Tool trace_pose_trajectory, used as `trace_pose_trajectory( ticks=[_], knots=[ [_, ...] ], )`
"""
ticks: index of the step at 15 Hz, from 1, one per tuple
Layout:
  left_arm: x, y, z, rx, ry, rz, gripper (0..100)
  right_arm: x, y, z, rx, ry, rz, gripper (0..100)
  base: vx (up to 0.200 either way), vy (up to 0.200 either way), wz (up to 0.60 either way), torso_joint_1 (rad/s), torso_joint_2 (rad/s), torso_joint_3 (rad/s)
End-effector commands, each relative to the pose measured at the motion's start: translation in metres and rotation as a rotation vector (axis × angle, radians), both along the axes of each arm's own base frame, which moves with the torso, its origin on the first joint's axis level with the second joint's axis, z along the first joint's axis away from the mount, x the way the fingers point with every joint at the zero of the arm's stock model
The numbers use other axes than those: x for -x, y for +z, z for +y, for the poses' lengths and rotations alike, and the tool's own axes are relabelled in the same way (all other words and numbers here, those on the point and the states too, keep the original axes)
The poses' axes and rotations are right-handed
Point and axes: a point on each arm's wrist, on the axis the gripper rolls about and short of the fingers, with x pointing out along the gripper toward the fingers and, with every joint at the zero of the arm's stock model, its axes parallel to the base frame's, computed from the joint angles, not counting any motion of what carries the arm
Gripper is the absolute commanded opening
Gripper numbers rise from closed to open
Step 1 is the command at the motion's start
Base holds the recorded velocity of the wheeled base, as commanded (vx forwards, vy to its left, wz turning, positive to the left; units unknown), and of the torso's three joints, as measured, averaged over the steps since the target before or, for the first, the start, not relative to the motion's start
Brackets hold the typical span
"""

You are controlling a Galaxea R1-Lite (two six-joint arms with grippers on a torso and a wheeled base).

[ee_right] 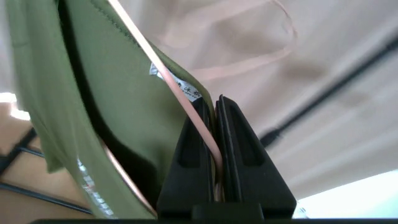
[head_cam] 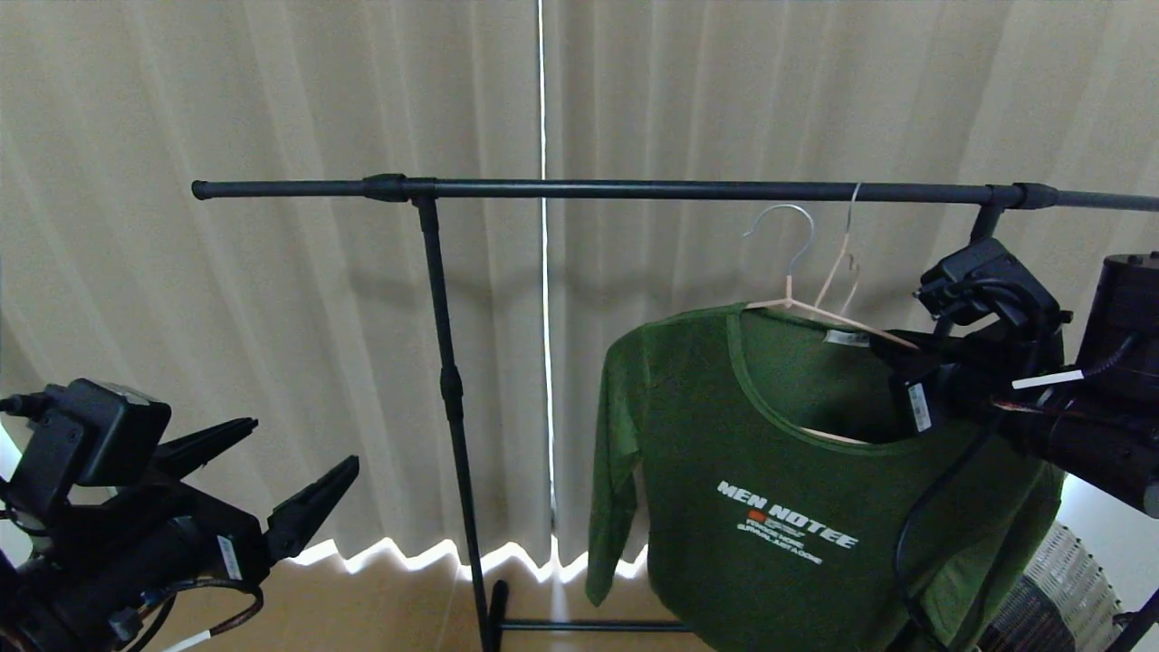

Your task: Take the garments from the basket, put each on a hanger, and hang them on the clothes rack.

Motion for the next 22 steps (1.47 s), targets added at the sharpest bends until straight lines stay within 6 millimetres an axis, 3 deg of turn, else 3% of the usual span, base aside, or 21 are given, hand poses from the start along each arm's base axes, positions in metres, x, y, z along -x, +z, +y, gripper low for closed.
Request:
trace_pose_trajectory(
  ticks=[1, 11, 22],
  knots=[
    [0.0015, -0.0015, 0.0003, 0.0, -0.002, 0.0, 100, 0.0001, 0.0007, -0.0003, 0.0, -0.002, -0.002, 0, 0.0, 0.0, 0.0, 0.0, 0.0, 0.0],
    [0.0016, 0.0008, 0.0008, 0.011, 0.003, -0.027, 100, 0.0007, 0.0028, -0.0006, -0.003, -0.004, -0.014, 0, 0.0, 0.0, 0.0, 0.0, 0.0, 0.0],
    [0.0022, 0.0003, 0.001, 0.009, 0.003, -0.026, 100, -0.0006, 0.004, -0.0002, -0.004, -0.005, -0.017, 0, 0.182, 0.0, 0.0, 0.005, 0.0, 0.004]
  ],
)
